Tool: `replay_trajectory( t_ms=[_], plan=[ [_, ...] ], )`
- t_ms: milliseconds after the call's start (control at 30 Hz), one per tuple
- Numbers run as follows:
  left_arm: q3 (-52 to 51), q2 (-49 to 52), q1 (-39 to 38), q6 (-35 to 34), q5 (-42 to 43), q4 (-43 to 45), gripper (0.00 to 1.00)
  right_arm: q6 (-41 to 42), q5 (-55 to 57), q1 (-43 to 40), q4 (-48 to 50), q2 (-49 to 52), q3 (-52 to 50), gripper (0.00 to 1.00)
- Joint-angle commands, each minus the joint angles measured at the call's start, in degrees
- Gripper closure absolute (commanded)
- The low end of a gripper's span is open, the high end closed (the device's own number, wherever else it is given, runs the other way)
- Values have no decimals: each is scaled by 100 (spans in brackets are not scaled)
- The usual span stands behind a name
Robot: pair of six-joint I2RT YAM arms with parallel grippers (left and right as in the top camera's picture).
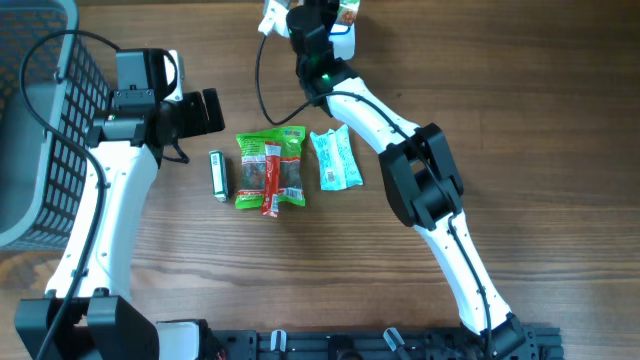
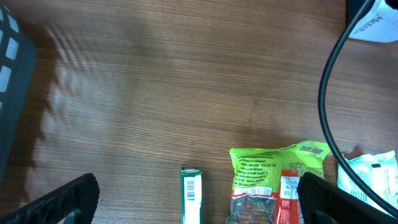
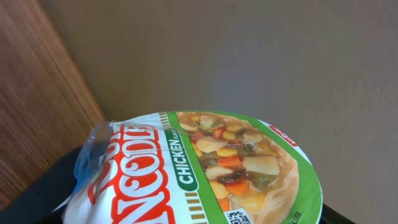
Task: Scan the item barcode
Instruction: 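Hold the cup noodle lid-side over the white scanner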
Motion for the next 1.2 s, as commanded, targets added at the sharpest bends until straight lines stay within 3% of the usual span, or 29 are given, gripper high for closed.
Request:
replay_trajectory(
  t_ms=[0, 700, 967, 1167],
  plan=[
    [17, 11, 4, 7, -57, 13, 0, -730, -278, 33, 409, 57, 133, 55],
    [17, 11, 4, 9, -57, 15, 0, -1279, -507, 7, 479, 308, 125, 51],
    [17, 11, 4, 9, -57, 15, 0, -72, -428, 17, 271, -85, 125, 51],
    [17, 11, 4, 9, -57, 13, 0, 1143, -168, 20, -861, -1091, 125, 51]
  ],
)
